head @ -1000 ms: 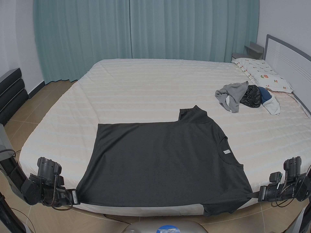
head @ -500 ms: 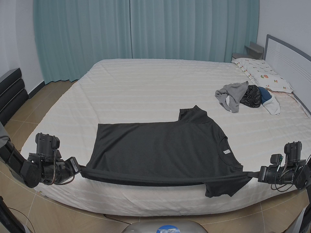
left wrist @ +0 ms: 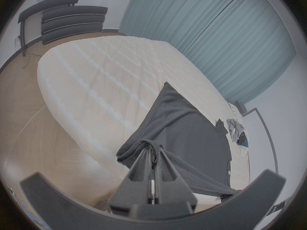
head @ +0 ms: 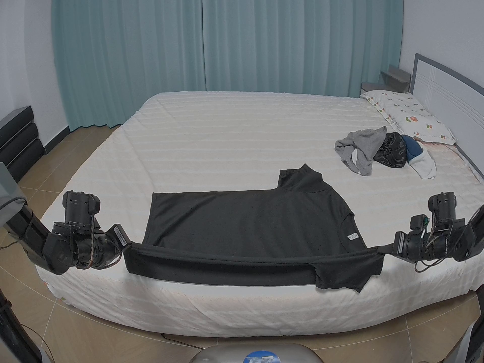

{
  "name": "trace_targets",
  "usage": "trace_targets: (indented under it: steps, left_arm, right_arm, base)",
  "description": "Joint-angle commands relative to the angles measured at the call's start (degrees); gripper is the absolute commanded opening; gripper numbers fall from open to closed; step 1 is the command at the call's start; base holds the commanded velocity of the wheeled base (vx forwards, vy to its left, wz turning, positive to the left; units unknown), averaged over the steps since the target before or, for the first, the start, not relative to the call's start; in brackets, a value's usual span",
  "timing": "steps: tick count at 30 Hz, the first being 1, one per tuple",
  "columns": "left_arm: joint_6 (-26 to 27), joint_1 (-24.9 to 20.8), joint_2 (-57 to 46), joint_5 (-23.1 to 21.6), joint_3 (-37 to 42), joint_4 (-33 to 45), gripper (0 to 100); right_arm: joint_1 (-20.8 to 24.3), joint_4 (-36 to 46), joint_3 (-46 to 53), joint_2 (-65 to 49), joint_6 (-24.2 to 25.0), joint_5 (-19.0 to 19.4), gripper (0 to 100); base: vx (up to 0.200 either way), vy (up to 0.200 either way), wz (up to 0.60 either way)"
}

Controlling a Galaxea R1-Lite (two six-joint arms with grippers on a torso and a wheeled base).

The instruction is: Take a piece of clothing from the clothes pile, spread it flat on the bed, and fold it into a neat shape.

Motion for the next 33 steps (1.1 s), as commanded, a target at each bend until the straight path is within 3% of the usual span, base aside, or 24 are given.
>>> trace_targets:
  steps: [1, 7, 18, 33]
  left_arm:
    - [-1.4, 0.5, 2.6, 0.0, -2.3, 0.2, 0]
    - [-1.4, 0.6, 1.9, 0.0, -2.4, 2.3, 0]
    - [-1.5, 0.4, 5.1, -0.5, -4.4, 2.8, 0]
    - [-4.0, 0.1, 14.6, -0.6, -13.6, 2.7, 0]
  right_arm:
    - [0.9, 5.4, -7.2, 0.6, 0.2, 0.1, 0]
    - [1.2, 11.0, -11.6, 0.1, 0.1, 0.1, 0]
    - [2.0, 12.4, -15.2, 4.3, 0.2, -0.8, 0]
    - [2.0, 13.7, -21.7, 12.4, 0.9, -1.8, 0]
  base:
    - [0.0, 0.0, 0.0]
    - [0.0, 0.0, 0.0]
    - [0.0, 0.0, 0.0]
    - [0.0, 0.0, 0.0]
